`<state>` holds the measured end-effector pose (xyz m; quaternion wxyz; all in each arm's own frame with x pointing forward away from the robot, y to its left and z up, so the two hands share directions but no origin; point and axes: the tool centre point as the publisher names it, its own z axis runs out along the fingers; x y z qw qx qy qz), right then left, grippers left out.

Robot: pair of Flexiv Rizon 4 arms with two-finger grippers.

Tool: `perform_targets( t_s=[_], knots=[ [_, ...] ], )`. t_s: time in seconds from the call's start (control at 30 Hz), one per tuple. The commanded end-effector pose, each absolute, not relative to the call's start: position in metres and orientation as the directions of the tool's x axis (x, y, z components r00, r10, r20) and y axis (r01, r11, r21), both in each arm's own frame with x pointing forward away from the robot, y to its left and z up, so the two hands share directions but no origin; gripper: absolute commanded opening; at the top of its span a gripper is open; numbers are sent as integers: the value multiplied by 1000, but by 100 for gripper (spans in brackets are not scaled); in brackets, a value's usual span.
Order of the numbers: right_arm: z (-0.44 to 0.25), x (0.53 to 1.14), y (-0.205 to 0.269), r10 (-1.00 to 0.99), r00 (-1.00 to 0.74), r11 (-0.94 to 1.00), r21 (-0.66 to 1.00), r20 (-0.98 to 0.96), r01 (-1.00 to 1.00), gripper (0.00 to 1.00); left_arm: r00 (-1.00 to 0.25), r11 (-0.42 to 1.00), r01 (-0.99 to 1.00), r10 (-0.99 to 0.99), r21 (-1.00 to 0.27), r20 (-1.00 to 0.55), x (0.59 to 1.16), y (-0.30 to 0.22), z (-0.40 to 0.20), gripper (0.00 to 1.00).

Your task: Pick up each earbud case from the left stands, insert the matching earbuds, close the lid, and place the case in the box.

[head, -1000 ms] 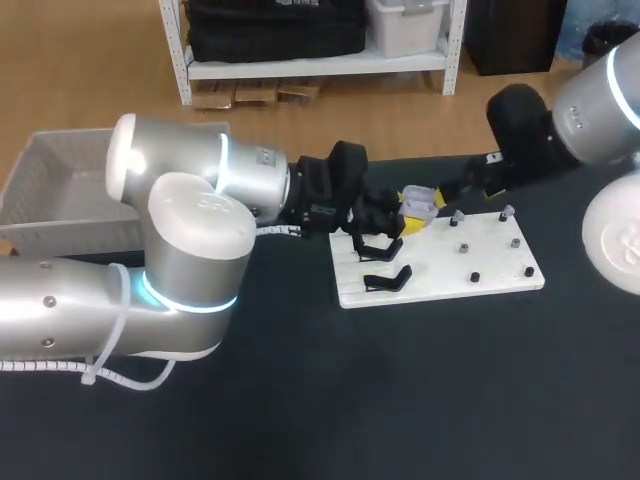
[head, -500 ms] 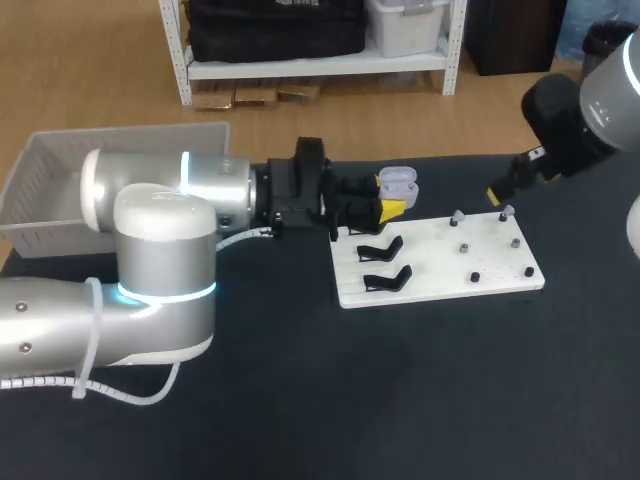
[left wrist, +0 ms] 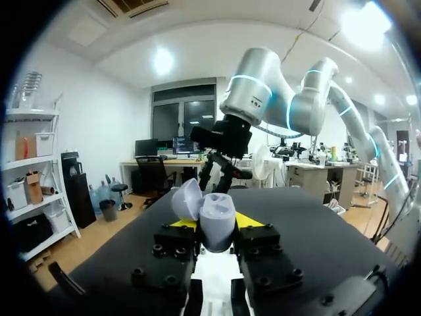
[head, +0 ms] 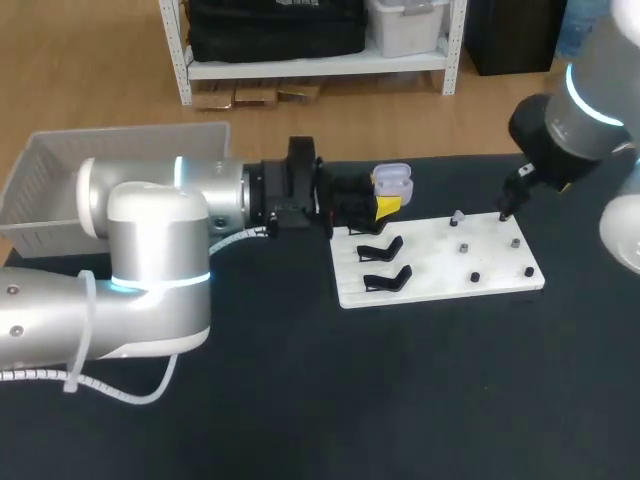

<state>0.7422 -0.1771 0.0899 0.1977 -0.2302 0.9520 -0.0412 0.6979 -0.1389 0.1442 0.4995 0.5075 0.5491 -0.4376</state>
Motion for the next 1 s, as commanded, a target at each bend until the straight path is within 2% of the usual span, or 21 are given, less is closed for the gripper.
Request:
perform_targets(
  t_s=[0.03,0.23,0.5,0.53,0.6,0.7,0.8,0.87,0.93,1.0],
  knots=[
    [82,757,-172,-448,-834,892,-214,-322,-397,100,17,101,994,117,29,-993,700,-140,143,0],
    [76,757,-175,-461,-851,877,-272,-251,-395,100,17,101,994,117,29,-993,700,-140,143,0],
    [51,769,-163,-481,-850,870,-235,-213,-434,100,17,101,994,117,29,-993,700,-140,143,0],
    [48,770,-163,-481,-852,871,-230,-208,-435,96,17,101,994,117,29,-993,700,-140,143,0],
    [44,771,-162,-484,-851,870,-215,-205,-443,95,17,101,994,117,29,-993,700,-140,143,0],
    [41,774,-163,-484,-853,870,-209,-194,-446,80,17,101,994,117,29,-993,700,-140,143,0],
    [43,779,-165,-493,-849,865,-207,-191,-456,83,17,101,994,117,29,-993,700,-140,143,0],
    [44,782,-167,-500,-845,861,-208,-188,-464,78,17,101,994,117,29,-993,700,-140,143,0],
    [45,784,-168,-513,-840,854,-204,-178,-478,61,17,101,994,117,29,-993,700,-140,143,0],
    [45,786,-168,-519,-837,850,-203,-172,-486,52,17,101,994,117,29,-993,700,-140,143,0]
  ],
)
